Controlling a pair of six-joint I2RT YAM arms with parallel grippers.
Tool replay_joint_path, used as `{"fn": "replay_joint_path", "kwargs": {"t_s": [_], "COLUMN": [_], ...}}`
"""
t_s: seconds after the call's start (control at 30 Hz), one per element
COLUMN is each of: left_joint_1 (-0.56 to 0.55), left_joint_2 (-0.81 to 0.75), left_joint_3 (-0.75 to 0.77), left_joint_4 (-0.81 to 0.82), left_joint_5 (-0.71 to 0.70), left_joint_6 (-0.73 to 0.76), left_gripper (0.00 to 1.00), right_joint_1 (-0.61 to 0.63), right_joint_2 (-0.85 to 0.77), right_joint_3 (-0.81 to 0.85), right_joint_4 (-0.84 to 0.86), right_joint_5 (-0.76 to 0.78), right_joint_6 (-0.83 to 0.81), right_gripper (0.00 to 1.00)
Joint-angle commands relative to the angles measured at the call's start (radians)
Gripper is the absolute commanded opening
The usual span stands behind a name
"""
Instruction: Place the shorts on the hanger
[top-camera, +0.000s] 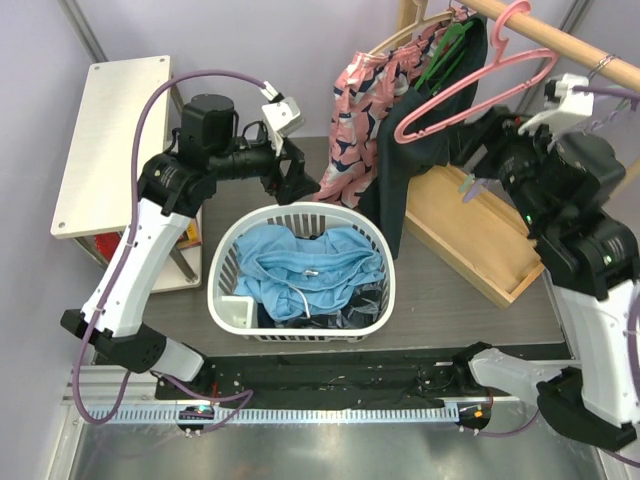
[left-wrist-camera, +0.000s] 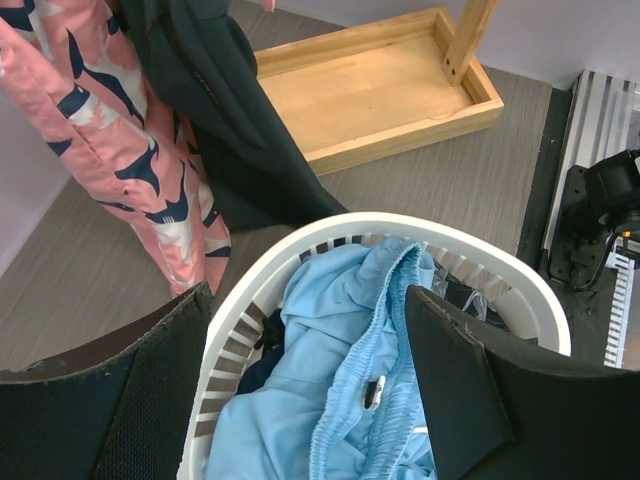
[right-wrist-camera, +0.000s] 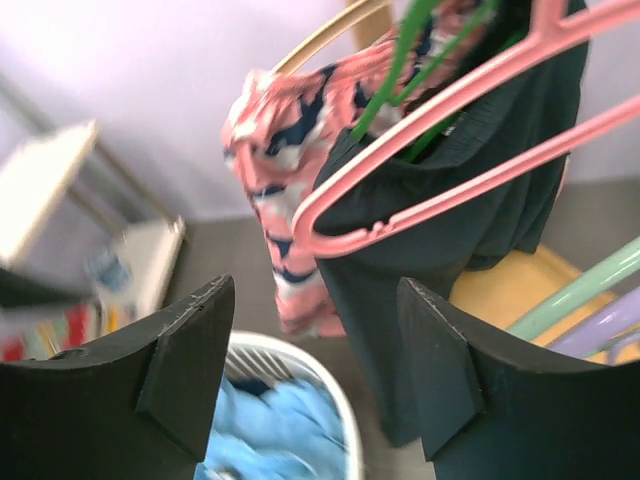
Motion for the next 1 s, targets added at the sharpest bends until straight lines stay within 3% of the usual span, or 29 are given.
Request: {"fn": "replay_joint_path", "kwargs": {"t_s": [0.0, 0.2, 0.4, 0.67, 0.97], "left_joint_1": [-0.007, -0.007, -0.007, -0.007, -0.007], "left_joint_2": [-0.031, -0.109, -0.155, -0.172, -0.197], "left_joint_3": [-0.01, -0.084, -0.109, -0.119, -0.15], "left_joint_4": [0.054, 0.057, 0.049, 0.044, 0.035], "left_joint_5": [-0.009, -0.012, -0.021, -0.021, -0.024], "left_joint_6": [-0.034, -0.02, -0.006, 0.002, 0.029], "left_gripper": [0.77, 0.78, 0.78, 0.78, 0.78], "right_joint_1": [-0.046, -0.058, -0.086, -0.153, -0.177], "right_joint_2": [0.092, 0.155, 0.155, 0.191, 0.241], "right_joint_3": [0.063, 0.001, -0.118, -0.215, -0.301], "right_joint_4": [0.064, 0.232, 0.357, 0.404, 0.597], "right_joint_5": [0.209, 0.254, 0.295, 0.225, 0.113], "right_joint_6": [0.413, 0.636, 0.798, 0.892, 0.879], "right_gripper": [0.7, 0.63, 0.63, 0.67, 0.68]}}
